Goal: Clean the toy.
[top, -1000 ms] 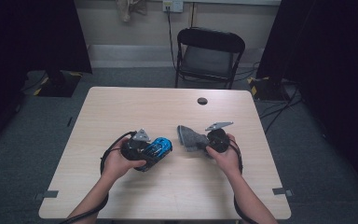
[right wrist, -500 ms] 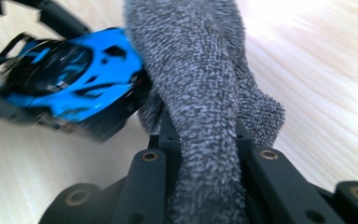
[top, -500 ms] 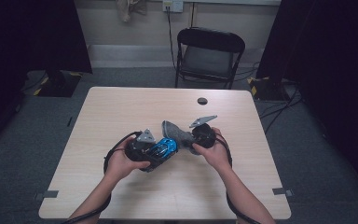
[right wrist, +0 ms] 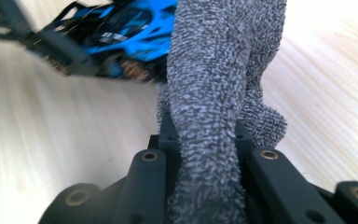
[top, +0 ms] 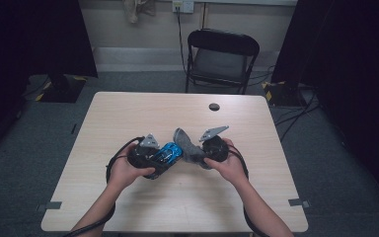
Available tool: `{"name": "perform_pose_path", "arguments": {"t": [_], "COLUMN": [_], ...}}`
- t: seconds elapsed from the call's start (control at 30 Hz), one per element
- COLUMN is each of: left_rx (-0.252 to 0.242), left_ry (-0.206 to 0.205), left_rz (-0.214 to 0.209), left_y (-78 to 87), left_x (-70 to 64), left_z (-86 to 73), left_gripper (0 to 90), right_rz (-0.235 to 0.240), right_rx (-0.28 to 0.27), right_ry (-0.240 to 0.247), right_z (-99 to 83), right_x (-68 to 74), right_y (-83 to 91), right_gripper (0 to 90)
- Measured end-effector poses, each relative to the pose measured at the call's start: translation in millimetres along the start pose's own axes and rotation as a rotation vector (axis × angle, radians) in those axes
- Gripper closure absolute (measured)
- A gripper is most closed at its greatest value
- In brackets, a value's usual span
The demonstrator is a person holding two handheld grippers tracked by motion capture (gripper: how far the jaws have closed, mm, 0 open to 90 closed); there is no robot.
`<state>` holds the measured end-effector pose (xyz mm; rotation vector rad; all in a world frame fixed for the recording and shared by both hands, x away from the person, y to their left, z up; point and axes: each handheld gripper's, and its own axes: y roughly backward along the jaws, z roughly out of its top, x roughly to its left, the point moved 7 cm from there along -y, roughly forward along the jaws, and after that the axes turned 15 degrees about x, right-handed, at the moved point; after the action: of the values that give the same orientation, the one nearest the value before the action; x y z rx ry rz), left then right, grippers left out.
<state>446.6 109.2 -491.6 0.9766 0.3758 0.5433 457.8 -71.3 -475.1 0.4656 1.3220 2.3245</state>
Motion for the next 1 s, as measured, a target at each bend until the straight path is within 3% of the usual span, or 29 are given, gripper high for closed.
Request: {"name": "perform_pose_path", "arguments": {"t": [0.17, 0.3, 0.57, 0.67, 0.8, 1.0], "left_rx": [0.003, -0.007, -0.033, -0.036, -0.044, -0.019], "left_ry": [0.011, 0.021, -0.027, -0.057, -0.068, -0.035], "left_rz": [0.015, -0.007, -0.037, -0.054, -0.075, -0.067], "left_y": [1.5, 4.1, 10.1, 9.5, 8.9, 2.2], "left_x": [5.2, 3.4, -14.9, -25.1, -31.8, -22.2], "left_z": [-2.3, -2.9, 6.2, 11.7, 16.9, 8.8], "left_gripper": [28.0, 28.1, 28.1, 28.0, 28.1, 28.0], "right_rz": [0.021, 0.023, -0.075, -0.087, -0.052, -0.015], "right_rx": [0.003, -0.005, -0.077, -0.055, -0.029, -0.017], "right_ry": [0.023, 0.003, -0.141, -0.130, -0.067, 0.005], "right_z": [-2.7, -5.4, -4.2, 1.6, 10.4, 11.6], "right_x": [9.2, 9.7, -36.6, -42.8, -31.6, -15.6], "right_y": [-1.2, 0.0, 20.9, 14.8, -0.2, -8.4], "right_gripper": [74.7, 74.7, 74.6, 74.5, 74.4, 74.3]}}
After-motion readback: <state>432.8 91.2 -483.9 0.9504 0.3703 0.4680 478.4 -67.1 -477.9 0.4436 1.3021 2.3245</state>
